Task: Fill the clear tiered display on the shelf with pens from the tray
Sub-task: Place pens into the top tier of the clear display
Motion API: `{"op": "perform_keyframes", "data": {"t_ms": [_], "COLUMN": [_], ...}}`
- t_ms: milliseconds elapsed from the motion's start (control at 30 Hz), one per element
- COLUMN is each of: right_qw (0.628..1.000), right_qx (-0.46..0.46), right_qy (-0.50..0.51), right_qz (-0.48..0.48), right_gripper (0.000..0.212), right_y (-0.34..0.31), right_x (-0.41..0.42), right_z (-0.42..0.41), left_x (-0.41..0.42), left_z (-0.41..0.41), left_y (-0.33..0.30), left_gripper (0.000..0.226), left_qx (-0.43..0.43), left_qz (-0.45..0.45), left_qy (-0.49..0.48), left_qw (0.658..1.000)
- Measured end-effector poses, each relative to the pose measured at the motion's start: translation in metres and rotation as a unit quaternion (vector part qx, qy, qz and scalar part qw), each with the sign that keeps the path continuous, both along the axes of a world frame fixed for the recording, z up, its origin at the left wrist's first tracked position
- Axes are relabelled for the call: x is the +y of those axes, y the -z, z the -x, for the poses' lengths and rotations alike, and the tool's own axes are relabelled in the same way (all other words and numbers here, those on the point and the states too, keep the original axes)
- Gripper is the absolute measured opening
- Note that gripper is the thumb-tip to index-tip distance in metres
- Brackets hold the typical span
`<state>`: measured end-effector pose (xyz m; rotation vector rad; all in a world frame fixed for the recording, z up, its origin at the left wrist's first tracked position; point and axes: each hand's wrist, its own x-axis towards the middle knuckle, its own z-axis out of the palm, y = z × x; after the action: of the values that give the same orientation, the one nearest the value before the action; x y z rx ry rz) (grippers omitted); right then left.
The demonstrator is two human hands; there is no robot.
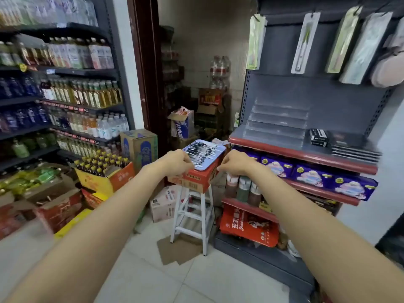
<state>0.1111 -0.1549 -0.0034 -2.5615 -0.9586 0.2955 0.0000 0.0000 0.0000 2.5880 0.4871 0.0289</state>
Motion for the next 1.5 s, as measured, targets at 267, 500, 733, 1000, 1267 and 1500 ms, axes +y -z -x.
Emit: {"op": "perform_keyframes", "data": {"t_ms": [267,500,733,1000,1267,1500], "right_qw": [0.999,0.997,0.997,0.995,0.997,0.992], "right_qx": [0.034,0.060,0.061,0.092,0.061,0.107], "right_qy": [-0.036,-0.028,-0.007,0.018,0.036,0.063], "right_qz": [0.004,-0.029,-0.036,-0.017,-0.023,0.025], "right_gripper": [0.034,0.026,0.028,0.027,0.028,0.037], "right_y": [0.022,0.045,0.066,0.121,0.183,0.232], "right_x": [0.060,0.150,0.223,0.305,0.389,0.420], "right_z": [-0.099,-0.205,-0.309,-0.431,-0.541,-0.597], "left_x": [0.060,0.167,0.246,0.312,0.374,0.409], "left_z": [-0.101,-0.209,-0.320,-0.432,-0.530,-0.598], "left_y": [0.024,0.049,0.071,0.117,0.163,0.210], "left_gripper": [0.025,0.021,0.023,0.020,0.021,0.032], "left_qx": [0.017,0.000,-0.022,0.003,0.029,0.033], "left_qz": [0.020,0.044,0.089,0.133,0.120,0.144], "left_qy": [-0.027,-0.034,-0.029,-0.013,-0.065,-0.080], "left_qw": [0.999,0.998,0.995,0.991,0.990,0.986]}}
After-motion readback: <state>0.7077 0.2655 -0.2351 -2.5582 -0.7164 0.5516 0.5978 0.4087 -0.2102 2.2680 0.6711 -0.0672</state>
